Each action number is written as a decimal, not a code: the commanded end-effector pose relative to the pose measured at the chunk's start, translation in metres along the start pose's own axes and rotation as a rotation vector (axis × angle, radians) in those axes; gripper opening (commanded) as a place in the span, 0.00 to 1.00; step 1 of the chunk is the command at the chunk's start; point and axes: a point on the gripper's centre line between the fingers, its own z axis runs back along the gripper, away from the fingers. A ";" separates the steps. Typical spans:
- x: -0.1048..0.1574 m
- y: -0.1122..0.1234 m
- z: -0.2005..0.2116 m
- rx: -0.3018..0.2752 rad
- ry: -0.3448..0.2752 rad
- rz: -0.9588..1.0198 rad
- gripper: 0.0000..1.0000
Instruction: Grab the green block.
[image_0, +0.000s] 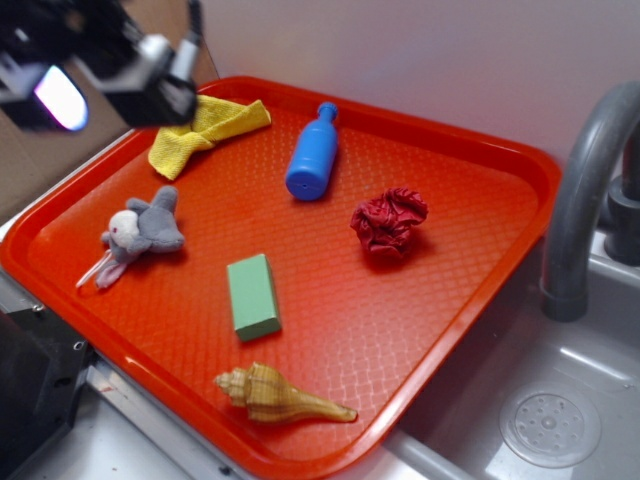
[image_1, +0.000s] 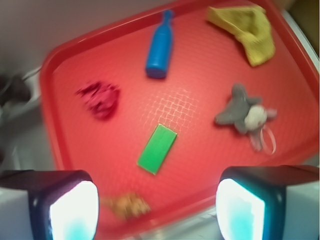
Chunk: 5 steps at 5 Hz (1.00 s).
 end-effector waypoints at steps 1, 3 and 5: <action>0.009 -0.003 -0.046 0.040 -0.042 0.100 1.00; 0.033 0.007 -0.086 0.058 -0.084 0.150 1.00; 0.027 0.008 -0.131 0.076 0.008 0.208 1.00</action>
